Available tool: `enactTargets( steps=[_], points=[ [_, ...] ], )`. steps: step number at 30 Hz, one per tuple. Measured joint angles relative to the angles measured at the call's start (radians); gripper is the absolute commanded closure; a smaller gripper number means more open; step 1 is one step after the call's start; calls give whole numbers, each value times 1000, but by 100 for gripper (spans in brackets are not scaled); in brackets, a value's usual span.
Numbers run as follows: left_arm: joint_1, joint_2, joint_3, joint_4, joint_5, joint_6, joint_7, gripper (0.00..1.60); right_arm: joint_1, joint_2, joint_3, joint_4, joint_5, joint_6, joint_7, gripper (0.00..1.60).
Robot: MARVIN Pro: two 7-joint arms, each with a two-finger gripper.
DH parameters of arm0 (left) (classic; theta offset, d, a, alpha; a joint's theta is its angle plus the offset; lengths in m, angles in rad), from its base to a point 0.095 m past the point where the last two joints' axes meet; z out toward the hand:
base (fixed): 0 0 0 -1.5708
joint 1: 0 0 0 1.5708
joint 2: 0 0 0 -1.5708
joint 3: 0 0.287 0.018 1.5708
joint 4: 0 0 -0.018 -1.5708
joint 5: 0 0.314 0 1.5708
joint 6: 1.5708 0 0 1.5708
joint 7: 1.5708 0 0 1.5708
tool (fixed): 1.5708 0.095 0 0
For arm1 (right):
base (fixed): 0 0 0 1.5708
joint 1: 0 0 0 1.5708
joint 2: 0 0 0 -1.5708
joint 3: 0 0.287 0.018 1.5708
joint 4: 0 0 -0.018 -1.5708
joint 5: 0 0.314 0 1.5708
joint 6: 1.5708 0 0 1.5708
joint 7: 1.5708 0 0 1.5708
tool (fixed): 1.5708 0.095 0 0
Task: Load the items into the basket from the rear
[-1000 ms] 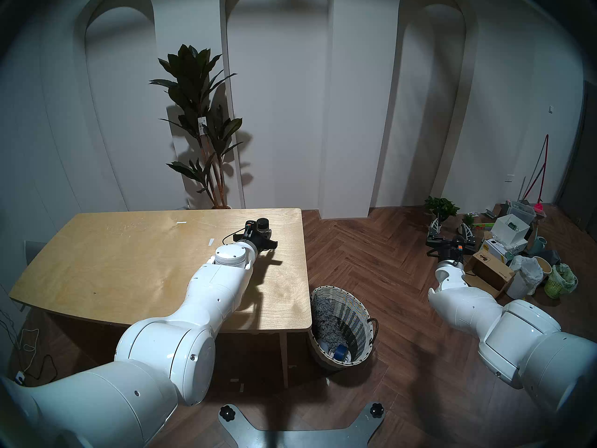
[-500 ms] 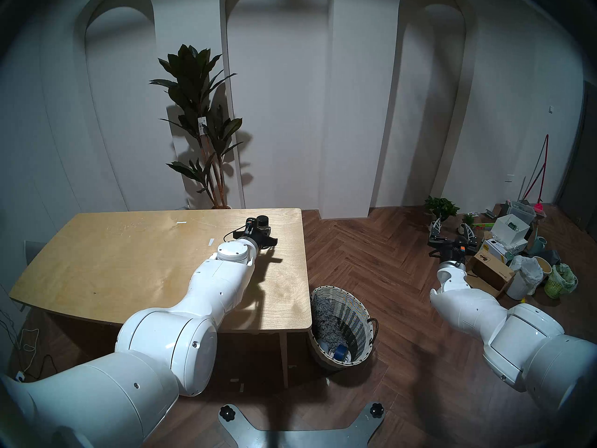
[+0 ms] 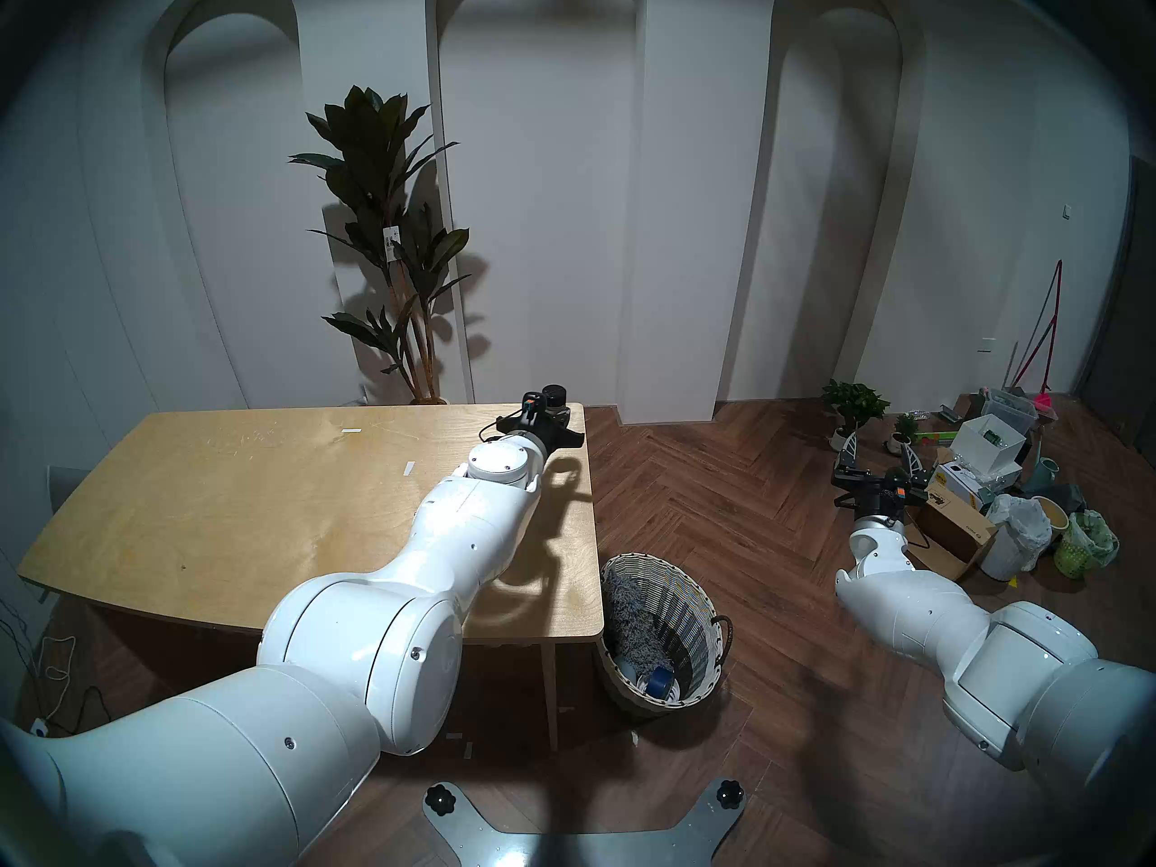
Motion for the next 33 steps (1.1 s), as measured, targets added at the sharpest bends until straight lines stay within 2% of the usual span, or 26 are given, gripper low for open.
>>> enactTargets(
  steps=[17, 32, 33],
  points=[
    [-18, -97, 45, 69, 23, -41, 35, 160, -67, 47, 17, -59, 5, 0, -41, 0],
    [-29, -132, 58, 124, 31, -61, 56, 160, -109, 85, 24, -140, -3, 0, -62, 0],
    [-30, -134, 59, 128, 32, -62, 58, 129, -112, 88, 25, -147, -5, 0, -63, 0]
  ],
)
